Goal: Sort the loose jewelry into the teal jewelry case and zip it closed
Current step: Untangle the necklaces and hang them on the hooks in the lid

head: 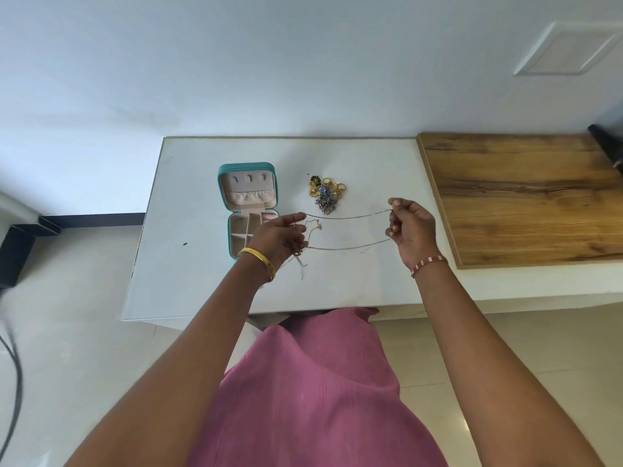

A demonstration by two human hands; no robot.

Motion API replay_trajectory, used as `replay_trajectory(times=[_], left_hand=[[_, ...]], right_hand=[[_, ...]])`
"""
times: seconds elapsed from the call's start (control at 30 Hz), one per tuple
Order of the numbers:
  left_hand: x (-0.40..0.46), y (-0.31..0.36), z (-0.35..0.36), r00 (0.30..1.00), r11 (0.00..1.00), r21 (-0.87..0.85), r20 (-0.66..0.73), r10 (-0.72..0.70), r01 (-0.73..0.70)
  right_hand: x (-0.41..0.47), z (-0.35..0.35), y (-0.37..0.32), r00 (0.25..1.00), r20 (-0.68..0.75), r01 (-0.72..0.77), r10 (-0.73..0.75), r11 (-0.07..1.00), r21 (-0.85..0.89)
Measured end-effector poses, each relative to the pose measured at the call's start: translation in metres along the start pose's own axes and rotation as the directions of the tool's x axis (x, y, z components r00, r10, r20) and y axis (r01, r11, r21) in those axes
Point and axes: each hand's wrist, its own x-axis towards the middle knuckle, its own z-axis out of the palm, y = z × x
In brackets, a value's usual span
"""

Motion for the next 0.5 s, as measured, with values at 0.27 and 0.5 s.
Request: replay_trajectory(times=[0.27,0.5], left_hand=[[-0.009,-0.009,0.014,0.998,0.997,-0.066,0.067,-0.022,0.027],[-0.01,-0.011,0.02,1.0,0.991,-0.133,0.012,-0.014,0.015]], right_hand=[[-0.01,0.018,0.038,0.984,0.172,0.149,-0.051,0.77,-0.621],[-0.047,0.036,0.028,0.933,0.328,0.319,-0.145,0.753,-0.575]])
